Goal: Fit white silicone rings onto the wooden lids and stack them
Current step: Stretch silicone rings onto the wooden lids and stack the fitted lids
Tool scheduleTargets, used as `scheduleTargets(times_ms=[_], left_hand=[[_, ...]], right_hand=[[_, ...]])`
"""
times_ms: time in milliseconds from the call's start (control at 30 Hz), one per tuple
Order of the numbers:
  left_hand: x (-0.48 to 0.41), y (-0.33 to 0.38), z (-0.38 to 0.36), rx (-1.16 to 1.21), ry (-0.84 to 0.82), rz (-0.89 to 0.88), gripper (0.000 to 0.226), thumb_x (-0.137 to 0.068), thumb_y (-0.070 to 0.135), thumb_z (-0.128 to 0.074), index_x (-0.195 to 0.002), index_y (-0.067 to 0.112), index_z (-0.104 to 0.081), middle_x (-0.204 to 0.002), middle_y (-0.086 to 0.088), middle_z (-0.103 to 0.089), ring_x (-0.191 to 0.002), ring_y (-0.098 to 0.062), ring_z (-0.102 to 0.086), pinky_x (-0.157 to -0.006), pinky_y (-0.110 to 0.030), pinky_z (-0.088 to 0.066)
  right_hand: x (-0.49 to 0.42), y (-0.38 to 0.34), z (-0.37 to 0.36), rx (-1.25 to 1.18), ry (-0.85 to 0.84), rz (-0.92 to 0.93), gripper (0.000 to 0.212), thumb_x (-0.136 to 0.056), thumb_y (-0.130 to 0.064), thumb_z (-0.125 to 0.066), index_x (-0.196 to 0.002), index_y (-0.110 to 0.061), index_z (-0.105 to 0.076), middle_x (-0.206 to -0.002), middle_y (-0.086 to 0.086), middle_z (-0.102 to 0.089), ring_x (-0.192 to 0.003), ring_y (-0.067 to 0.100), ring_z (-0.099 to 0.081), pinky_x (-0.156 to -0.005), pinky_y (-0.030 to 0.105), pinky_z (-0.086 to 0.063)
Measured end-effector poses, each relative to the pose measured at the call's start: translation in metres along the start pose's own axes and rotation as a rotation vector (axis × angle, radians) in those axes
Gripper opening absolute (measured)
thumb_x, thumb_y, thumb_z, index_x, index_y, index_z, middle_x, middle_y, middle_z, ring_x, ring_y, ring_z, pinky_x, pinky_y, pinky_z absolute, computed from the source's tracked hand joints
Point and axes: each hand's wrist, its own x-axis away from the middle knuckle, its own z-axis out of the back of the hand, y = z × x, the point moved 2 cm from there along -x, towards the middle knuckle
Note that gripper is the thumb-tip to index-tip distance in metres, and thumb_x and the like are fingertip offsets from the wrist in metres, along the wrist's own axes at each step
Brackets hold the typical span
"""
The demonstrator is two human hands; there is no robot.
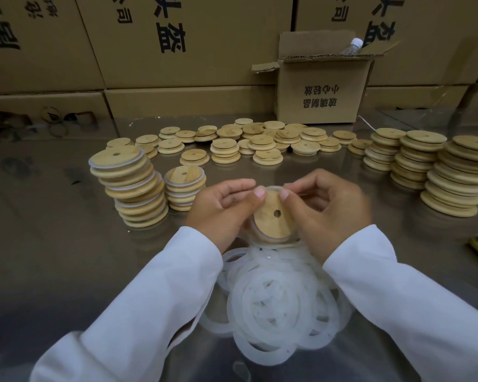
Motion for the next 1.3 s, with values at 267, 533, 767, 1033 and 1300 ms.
scheduleTargets(times_ms=[267, 533, 767, 1033, 1300], left_hand=[[0.003, 0.008, 0.0, -0.175, -0.021, -0.155, 0.018, -0.082, 0.006, -0.064, -0.077, 0.023, -0.069, -0.077, -0.003, -0.071, -0.071, -0.011, -0.066, -0.069, -0.024, -0.054], [0.005, 0.025, 0.005, -0.242, -0.083, -0.285, 0.019, -0.079, 0.004, -0.066, -0.08, 0.023, -0.069, -0.074, 0.002, -0.07, -0.073, -0.011, -0.065, -0.07, -0.02, -0.054], [0.005, 0.03, 0.011, -0.247, -0.088, -0.292, 0.02, -0.081, 0.003, -0.063, -0.081, 0.022, -0.067, -0.078, -0.002, -0.067, -0.069, -0.005, -0.063, -0.059, -0.014, -0.048], [0.006, 0.019, 0.008, -0.185, -0.03, -0.255, 0.016, -0.081, 0.005, -0.064, -0.082, 0.02, -0.068, -0.073, -0.001, -0.068, -0.067, -0.007, -0.063, -0.059, -0.016, -0.05], [0.008, 0.014, 0.006, -0.092, 0.063, -0.222, 0.017, -0.081, 0.009, -0.064, -0.081, 0.025, -0.07, -0.085, -0.011, -0.071, -0.079, -0.021, -0.067, -0.078, -0.041, -0.056]], right_hand=[[-0.003, -0.005, 0.0, -0.145, -0.126, -0.101, 0.019, -0.074, -0.011, -0.073, -0.06, -0.021, -0.066, -0.072, 0.0, -0.07, -0.073, 0.013, -0.066, -0.075, 0.033, -0.056], [-0.011, -0.015, 0.01, -0.261, -0.209, -0.262, 0.009, -0.074, -0.011, -0.072, -0.066, -0.014, -0.068, -0.08, 0.001, -0.07, -0.073, 0.008, -0.062, -0.074, 0.021, -0.05], [-0.011, -0.018, 0.014, -0.214, -0.296, -0.189, 0.008, -0.075, -0.013, -0.07, -0.069, -0.017, -0.068, -0.074, -0.006, -0.069, -0.069, 0.001, -0.062, -0.068, 0.013, -0.05], [-0.006, -0.012, 0.009, -0.259, -0.278, -0.137, 0.007, -0.075, -0.009, -0.069, -0.073, -0.015, -0.066, -0.073, -0.005, -0.068, -0.066, 0.001, -0.062, -0.064, 0.009, -0.05], [-0.002, -0.003, 0.006, 0.004, -0.137, 0.071, 0.008, -0.078, -0.03, -0.063, -0.084, -0.035, -0.061, -0.082, -0.018, -0.065, -0.083, -0.003, -0.061, -0.076, 0.015, -0.049]])
